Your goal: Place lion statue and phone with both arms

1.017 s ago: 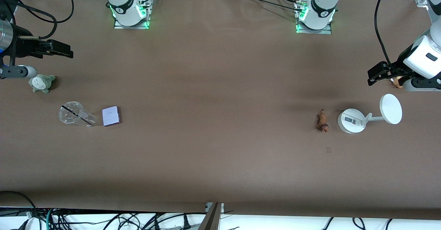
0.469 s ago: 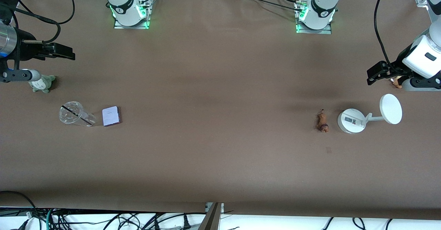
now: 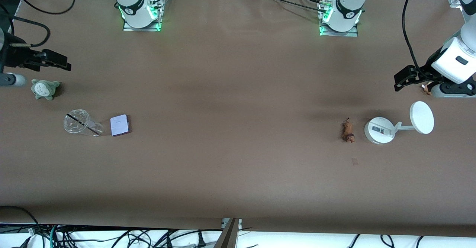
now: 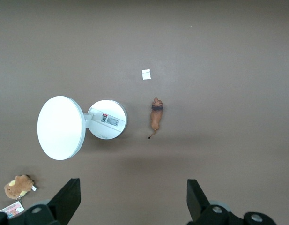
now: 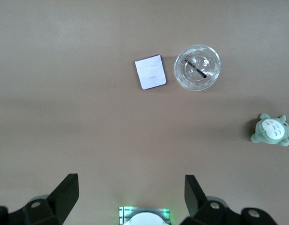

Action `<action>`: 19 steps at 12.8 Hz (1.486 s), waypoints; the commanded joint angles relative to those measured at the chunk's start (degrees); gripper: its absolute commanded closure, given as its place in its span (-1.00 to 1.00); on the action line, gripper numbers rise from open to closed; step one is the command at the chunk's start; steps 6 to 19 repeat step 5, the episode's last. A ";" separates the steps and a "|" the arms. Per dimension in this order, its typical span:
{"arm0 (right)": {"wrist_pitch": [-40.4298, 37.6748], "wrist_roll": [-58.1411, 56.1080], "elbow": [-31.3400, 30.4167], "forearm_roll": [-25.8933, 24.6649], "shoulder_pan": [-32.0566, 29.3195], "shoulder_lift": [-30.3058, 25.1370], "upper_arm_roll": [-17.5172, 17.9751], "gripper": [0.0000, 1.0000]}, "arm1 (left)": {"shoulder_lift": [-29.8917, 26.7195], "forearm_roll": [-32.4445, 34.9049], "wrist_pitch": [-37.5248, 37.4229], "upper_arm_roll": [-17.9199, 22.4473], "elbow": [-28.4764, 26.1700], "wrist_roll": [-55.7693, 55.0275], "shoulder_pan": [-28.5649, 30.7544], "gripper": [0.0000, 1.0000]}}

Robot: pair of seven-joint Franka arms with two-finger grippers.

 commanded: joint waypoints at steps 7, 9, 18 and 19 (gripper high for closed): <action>0.18 -0.23 -2.44 -0.01 -0.88 -3.67 1.41 -1.00 | -0.77 -0.98 -1.04 -0.16 0.26 0.84 0.09 -1.00; 0.18 -0.23 -2.44 -0.01 -0.88 -3.67 1.41 -1.00 | -0.77 -0.98 -1.04 -0.16 0.26 0.84 0.09 -1.00; 0.18 -0.23 -2.44 -0.01 -0.88 -3.67 1.41 -1.00 | -0.77 -0.98 -1.04 -0.16 0.26 0.84 0.09 -1.00; 0.18 -0.23 -2.44 -0.01 -0.88 -3.67 1.41 -1.00 | -0.77 -0.98 -1.04 -0.16 0.26 0.84 0.09 -1.00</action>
